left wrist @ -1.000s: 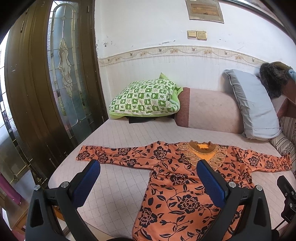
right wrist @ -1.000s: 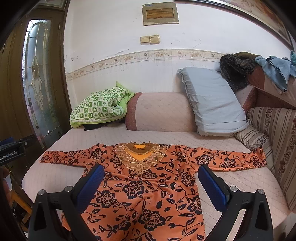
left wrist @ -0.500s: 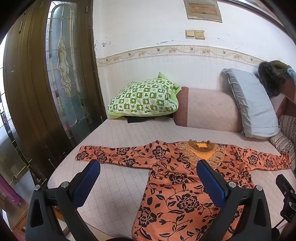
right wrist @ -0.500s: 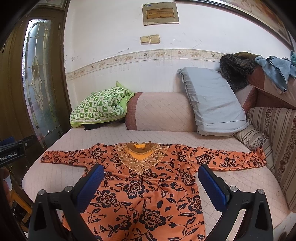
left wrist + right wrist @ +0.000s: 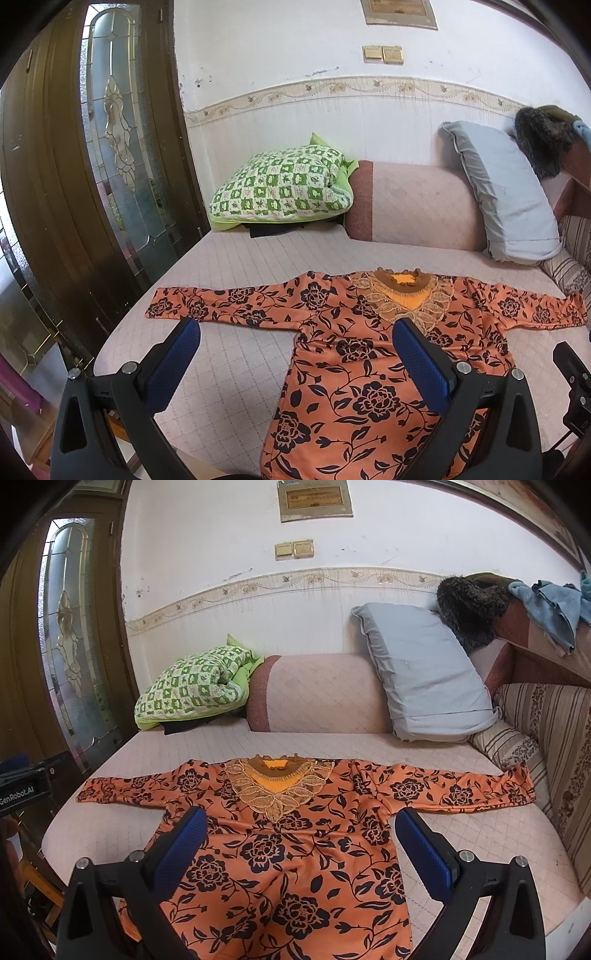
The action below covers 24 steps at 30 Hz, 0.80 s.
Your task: Fold small clothes
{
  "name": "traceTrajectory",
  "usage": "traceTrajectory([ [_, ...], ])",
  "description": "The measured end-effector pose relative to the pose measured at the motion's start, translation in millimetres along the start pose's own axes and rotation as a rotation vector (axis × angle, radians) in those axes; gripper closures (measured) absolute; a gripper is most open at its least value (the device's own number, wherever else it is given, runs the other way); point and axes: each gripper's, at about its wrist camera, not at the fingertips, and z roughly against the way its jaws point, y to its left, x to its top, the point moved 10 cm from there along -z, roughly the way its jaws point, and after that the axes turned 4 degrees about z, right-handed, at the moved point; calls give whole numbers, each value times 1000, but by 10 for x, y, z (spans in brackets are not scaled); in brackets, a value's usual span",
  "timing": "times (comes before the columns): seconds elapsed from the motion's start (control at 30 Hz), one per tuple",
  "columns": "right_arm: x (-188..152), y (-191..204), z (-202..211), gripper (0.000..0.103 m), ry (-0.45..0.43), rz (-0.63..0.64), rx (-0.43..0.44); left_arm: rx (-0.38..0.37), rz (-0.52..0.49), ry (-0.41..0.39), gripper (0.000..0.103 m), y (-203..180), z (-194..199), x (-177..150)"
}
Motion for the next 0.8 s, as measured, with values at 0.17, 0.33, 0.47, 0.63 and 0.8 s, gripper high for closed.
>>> traceTrajectory([
  [0.17,-66,-99,-178,0,24,-17,0,4,-26,21,0,-135,-173,-6],
  [0.33,-131,-277,-439,0,54,-40,-10,9,-53,49,0,-321,-445,-10],
  [0.47,-164,-529,-698,0,79,-70,-33,4,-67,81,0,-490,-743,-18],
  [0.63,-200,-1104,-1019,0,110,-142,-80,-159,-41,269,0,-968,-1455,-331],
  [0.8,-474,-2344,-1420,0,181,-324,-213,-167,-5,368,0,-1377,-2180,-721],
])
